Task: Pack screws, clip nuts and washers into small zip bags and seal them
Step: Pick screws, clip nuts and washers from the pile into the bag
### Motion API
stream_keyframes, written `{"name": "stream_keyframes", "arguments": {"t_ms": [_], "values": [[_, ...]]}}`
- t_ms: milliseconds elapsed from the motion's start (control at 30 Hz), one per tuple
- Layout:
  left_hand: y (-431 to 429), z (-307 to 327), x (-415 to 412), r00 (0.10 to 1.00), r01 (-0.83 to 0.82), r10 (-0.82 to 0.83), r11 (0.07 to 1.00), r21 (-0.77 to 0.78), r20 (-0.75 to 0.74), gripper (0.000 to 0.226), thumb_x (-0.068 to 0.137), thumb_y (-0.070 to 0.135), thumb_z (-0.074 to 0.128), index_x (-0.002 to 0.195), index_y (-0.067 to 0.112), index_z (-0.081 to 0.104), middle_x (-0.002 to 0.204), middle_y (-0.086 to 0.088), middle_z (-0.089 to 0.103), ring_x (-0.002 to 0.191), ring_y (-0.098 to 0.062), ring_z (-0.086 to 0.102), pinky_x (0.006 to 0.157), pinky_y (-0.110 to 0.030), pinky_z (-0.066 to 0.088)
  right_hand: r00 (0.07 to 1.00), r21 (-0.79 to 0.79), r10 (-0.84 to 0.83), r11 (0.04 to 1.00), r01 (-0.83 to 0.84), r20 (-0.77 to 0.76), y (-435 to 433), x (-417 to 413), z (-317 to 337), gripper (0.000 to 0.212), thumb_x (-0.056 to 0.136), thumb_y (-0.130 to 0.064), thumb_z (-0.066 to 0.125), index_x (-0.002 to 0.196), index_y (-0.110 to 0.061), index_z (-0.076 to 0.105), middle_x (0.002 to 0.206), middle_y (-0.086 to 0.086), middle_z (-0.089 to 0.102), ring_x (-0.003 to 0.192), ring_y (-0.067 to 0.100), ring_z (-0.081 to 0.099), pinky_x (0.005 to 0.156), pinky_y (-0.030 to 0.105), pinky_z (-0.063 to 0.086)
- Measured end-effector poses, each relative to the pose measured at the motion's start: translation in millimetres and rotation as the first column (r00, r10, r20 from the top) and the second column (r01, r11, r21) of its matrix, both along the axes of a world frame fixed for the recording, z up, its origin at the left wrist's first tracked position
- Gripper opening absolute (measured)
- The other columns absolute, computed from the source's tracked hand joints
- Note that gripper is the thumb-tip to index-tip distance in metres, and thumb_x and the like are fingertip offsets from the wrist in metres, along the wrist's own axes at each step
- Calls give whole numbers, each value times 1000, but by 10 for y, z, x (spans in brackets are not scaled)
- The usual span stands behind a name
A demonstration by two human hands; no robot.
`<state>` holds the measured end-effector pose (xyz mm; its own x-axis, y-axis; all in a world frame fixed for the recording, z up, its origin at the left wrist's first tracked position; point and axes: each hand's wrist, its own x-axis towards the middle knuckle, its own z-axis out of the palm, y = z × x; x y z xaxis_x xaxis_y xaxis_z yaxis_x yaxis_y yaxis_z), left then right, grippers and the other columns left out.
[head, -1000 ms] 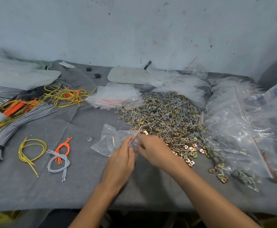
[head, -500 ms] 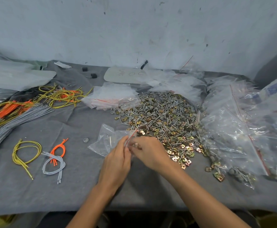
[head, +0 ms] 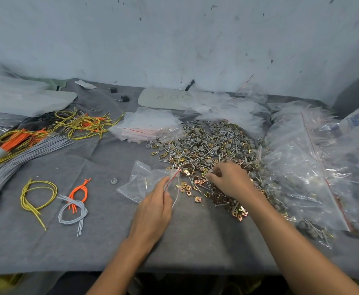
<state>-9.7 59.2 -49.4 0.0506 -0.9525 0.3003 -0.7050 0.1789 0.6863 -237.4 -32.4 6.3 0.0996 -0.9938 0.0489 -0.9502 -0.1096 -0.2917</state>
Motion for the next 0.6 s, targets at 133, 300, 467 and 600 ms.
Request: {"name": "stream_keyframes", "arguments": {"t_ms": [133,300,467,600], "values": [[-12,-8,2,1000,8,-8,1000,4,-2,41,105,32,37,145,37,37,105,6,66,83,-11,59,67,-28,42,999,-31,-37,999,36,-17,2,28,-41,18,94,-42,66,93,-24,65,99,-3,59,91,18,59,78,34,49],[-16,-16,4,1000,1,-1,1000,-4,3,41,104,32,37,144,36,37,105,8,66,82,-9,58,67,-28,42,1000,7,-29,1000,29,11,-17,60,-32,12,95,-33,66,86,-24,64,100,-2,63,89,17,60,77,35,49],[-17,-16,7,1000,7,-7,1000,4,8,41,104,33,36,146,36,37,99,8,64,76,-8,55,64,-26,40,1000,39,14,999,-14,-3,-22,71,-25,9,98,-29,62,95,-21,64,105,-1,55,91,17,55,82,33,47],[-11,-9,9,1000,10,-10,1000,5,8,41,105,31,37,146,36,37,108,6,67,83,-8,60,68,-30,46,999,47,19,999,-21,45,-14,68,-31,9,98,-26,61,90,-25,59,102,-4,52,89,14,53,79,32,44]]}}
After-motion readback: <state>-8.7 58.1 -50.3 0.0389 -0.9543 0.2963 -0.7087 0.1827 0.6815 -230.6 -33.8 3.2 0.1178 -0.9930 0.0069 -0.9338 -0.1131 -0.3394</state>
